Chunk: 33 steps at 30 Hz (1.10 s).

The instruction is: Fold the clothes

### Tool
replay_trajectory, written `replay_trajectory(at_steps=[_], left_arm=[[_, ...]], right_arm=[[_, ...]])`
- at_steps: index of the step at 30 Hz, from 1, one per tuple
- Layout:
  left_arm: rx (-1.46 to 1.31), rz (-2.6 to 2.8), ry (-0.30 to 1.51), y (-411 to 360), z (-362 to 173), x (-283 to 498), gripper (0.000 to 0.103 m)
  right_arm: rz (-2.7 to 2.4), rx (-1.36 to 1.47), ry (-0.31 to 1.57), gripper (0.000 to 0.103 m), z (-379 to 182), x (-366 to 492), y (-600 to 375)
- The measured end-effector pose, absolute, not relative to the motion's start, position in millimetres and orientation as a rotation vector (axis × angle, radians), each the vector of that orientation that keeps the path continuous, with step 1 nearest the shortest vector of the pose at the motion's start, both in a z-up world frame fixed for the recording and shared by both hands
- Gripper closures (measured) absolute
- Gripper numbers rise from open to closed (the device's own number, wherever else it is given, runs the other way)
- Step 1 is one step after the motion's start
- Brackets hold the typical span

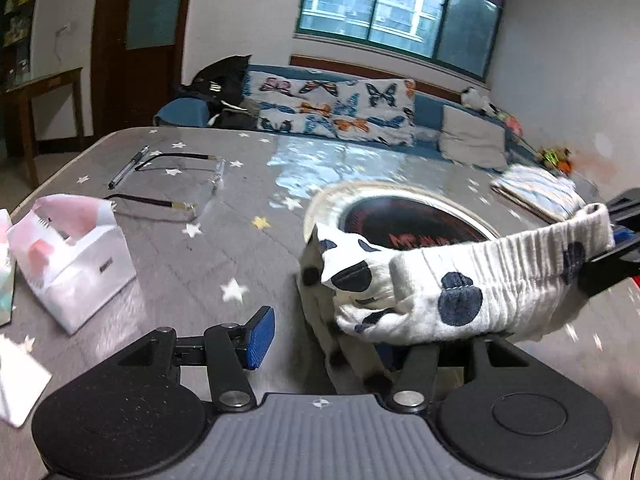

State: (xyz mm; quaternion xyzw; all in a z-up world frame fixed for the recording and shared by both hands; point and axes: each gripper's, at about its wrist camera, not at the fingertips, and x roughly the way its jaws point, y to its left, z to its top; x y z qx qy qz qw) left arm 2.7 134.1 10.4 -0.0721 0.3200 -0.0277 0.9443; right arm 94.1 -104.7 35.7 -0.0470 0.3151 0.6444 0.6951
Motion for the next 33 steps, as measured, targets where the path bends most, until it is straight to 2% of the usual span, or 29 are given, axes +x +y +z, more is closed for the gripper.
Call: replay_trajectory(at_steps=[9, 19, 25, 33], left_arm=[[-0.146, -0.094, 0.689, 137.3, 2.5, -45.7, 0.045], [-0.141, -0.075, 0.602, 146.5, 26.7, -54.5, 0.045], [-0.133, -0.142, 0.559, 131.8, 37.6, -40.3, 0.045], [-0.121, -0.23, 0.56, 105.2, 36.6, -15.0, 0.045]], right_arm=[[1.463, -0.208, 0.712, 0.094, 7.5, 54.1, -129.9], [1.449, -0.587, 0.58, 0.089, -3.4, 7.9, -119.2], [1.454, -0.678, 0.557, 0.079, -4.2, -5.6, -117.2], [1.449, -0.643, 0.573, 0.071, 7.7, -13.4, -125.7]])
